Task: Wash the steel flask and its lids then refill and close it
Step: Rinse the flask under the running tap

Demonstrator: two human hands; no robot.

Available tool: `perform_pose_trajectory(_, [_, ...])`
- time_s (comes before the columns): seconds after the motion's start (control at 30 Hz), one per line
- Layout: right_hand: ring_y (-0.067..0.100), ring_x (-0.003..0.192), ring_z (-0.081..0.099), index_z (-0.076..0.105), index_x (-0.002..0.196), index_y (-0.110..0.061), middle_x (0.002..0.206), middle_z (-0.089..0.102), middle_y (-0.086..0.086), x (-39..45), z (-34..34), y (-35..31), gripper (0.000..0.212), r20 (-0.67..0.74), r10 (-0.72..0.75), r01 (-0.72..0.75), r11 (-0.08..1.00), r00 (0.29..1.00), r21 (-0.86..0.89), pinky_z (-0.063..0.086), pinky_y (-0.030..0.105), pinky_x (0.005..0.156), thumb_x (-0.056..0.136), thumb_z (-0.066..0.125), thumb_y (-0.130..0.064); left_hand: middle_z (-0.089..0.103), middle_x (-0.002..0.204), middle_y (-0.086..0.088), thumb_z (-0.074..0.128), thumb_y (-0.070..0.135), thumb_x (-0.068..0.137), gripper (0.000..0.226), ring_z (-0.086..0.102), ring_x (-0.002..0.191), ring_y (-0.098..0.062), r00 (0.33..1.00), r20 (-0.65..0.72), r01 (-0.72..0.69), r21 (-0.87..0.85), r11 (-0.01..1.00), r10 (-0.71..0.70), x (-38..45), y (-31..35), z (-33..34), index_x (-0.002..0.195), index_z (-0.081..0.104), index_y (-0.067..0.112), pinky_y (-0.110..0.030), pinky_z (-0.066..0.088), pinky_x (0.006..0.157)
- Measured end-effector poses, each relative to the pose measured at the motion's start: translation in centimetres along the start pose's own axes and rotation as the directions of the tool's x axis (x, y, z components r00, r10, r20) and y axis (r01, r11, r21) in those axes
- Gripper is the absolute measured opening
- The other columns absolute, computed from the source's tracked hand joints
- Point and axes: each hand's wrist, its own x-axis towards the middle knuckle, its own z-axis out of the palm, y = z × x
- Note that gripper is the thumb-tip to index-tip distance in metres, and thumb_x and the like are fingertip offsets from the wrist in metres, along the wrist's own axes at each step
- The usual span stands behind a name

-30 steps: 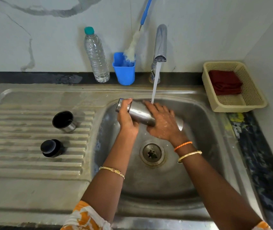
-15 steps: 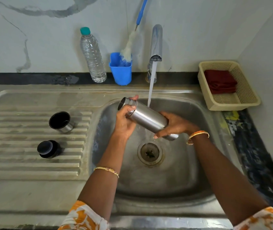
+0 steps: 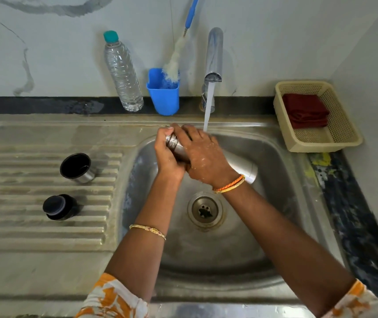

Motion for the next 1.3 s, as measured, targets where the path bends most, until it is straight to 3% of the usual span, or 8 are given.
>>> perform_pose_trajectory(0.13, [0.019,0.103,0.055,0.029,0.143,-0.031,0.123,0.053,0.002,-0.5,-0.8,3.8,0.097,0.231,0.049,-0.139,0.911,0.972,0.389,0.051,0.035,0.084,0.06,0.081,-0.036,0.068,0.071,0.0,0.052,0.023,0.08,0.016,0.064,0.071,-0.017,0.999,0.024,-0.041,-0.017,0.999,0.041,0.1,0.5,-0.7,0.087,0.061,0.012,-0.028,0.053,0.064])
perform_pose_trajectory(0.27, [0.012,0.111,0.053,0.033,0.14,-0.037,0.126,0.051,-0.009,-1.9,-2.2,7.7,0.098,0.608,0.085,-0.458,0.741,0.79,0.492,0.048,0.031,0.092,0.056,0.083,-0.052,0.071,0.095,-0.005,0.057,0.021,0.074,0.022,0.064,0.085,-0.019,0.996,0.086,-0.029,-0.016,0.999,0.03,0.1,1.1,-0.7,0.093,0.061,0.01,-0.032,0.052,0.077])
perform_pose_trajectory(0.4, [0.022,0.113,0.052,0.022,0.147,-0.027,0.131,0.047,0.003,-2.0,-1.5,5.9,0.098,0.418,0.149,-0.344,0.828,0.896,0.442,0.047,0.033,0.09,0.069,0.08,-0.038,0.067,0.091,-0.006,0.067,0.028,0.083,0.022,0.065,0.083,-0.021,0.987,-0.159,0.038,0.153,0.987,-0.014,-0.1,0.2,0.5,0.099,0.06,0.015,-0.036,0.056,0.078])
perform_pose_trajectory(0.5, [0.03,0.112,0.05,0.007,0.149,-0.035,0.131,0.041,0.012,-2.0,-0.3,3.1,0.102,0.145,0.173,-0.183,0.981,0.974,0.063,0.048,0.044,0.091,0.073,0.074,-0.038,0.069,0.1,-0.008,0.076,0.032,0.076,0.042,0.067,0.088,-0.023,0.92,-0.391,0.04,0.133,0.99,0.016,0.2,-0.5,1.4,0.111,0.062,0.014,-0.039,0.057,0.081])
perform_pose_trajectory(0.7, [0.021,0.101,0.052,0.014,0.148,-0.034,0.126,0.041,0.009,-0.8,-1.9,2.8,0.101,0.135,-0.021,-0.008,0.978,0.991,0.209,0.048,0.028,0.077,0.07,0.077,-0.037,0.071,0.087,-0.01,0.069,0.038,0.075,0.041,0.069,0.085,-0.026,0.978,-0.178,0.118,0.018,0.993,-0.113,0.2,0.5,0.5,0.106,0.065,0.012,-0.037,0.056,0.076])
perform_pose_trajectory(0.8, [0.011,0.1,0.051,0.022,0.144,-0.034,0.123,0.045,-0.003,-0.8,-3.5,4.4,0.098,0.402,0.034,-0.253,0.824,0.915,0.507,0.043,0.018,0.073,0.067,0.082,-0.032,0.068,0.083,-0.009,0.064,0.037,0.074,0.042,0.065,0.078,-0.023,0.998,-0.035,0.048,-0.002,0.999,-0.048,0.3,1.1,0.2,0.107,0.06,0.011,-0.033,0.055,0.072])
perform_pose_trajectory(0.97, [0.011,0.109,0.055,0.046,0.121,-0.031,0.116,0.057,-0.008,-3.6,-4.5,8.4,0.084,0.745,-0.006,-0.598,0.592,0.667,0.54,0.047,0.014,0.076,0.048,0.08,-0.053,0.068,0.087,-0.008,0.062,0.037,0.069,0.041,0.063,0.078,-0.021,0.995,0.103,0.024,-0.095,0.995,-0.014,0.4,1.9,-0.2,0.102,0.062,0.012,-0.034,0.05,0.076])
perform_pose_trajectory(1.3, [0.014,0.108,0.053,0.049,0.134,-0.028,0.125,0.053,-0.002,-2.2,-4.6,6.6,0.081,0.295,0.062,-0.169,0.921,0.953,0.351,0.048,0.029,0.089,0.062,0.086,-0.034,0.065,0.107,-0.017,0.077,0.043,0.073,0.065,0.066,0.09,-0.032,0.863,-0.444,0.209,-0.123,0.97,-0.242,0.3,-1.7,-1.4,0.122,0.05,0.011,-0.047,0.059,0.075])
